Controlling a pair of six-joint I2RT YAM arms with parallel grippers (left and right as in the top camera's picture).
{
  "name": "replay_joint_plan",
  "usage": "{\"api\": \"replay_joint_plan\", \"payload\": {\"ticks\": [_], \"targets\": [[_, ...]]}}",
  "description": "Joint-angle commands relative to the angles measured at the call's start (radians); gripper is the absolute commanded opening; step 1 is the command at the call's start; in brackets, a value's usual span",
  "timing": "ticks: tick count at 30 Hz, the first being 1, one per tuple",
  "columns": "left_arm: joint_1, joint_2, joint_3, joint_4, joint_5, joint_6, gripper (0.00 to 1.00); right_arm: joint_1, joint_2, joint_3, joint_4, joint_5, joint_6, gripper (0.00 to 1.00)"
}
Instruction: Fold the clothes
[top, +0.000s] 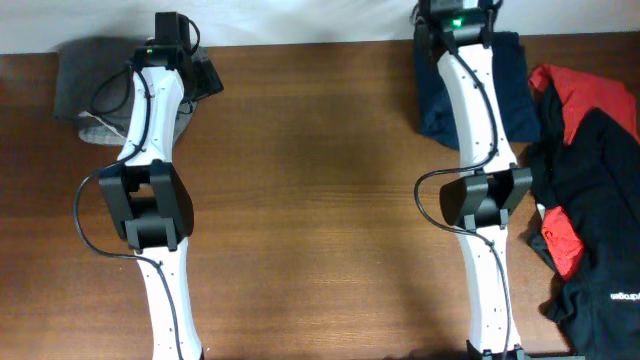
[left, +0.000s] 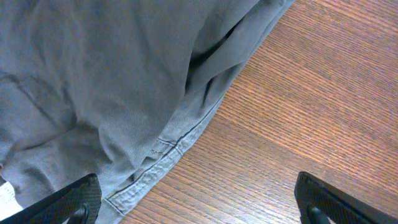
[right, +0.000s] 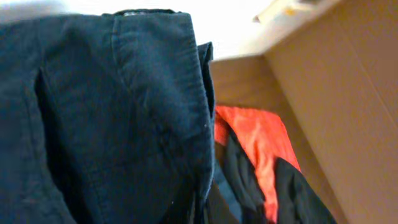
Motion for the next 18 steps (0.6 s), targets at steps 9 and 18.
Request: {"api": "replay_joint_plan", "payload": {"ticks": [9, 18], "targets": [[-0.002, -0.054, 0.025, -0.002, 0.011, 0.012, 0.99, -0.214, -0.066, 0.027, -0.058, -0.312, 0.031, 0.04], [-0.002, -0.054, 0.025, -0.003, 0.011, 0.012, 0.99, -0.288, -0.063, -0.019, -0.049, -0.601, -0.008, 0.64]]}}
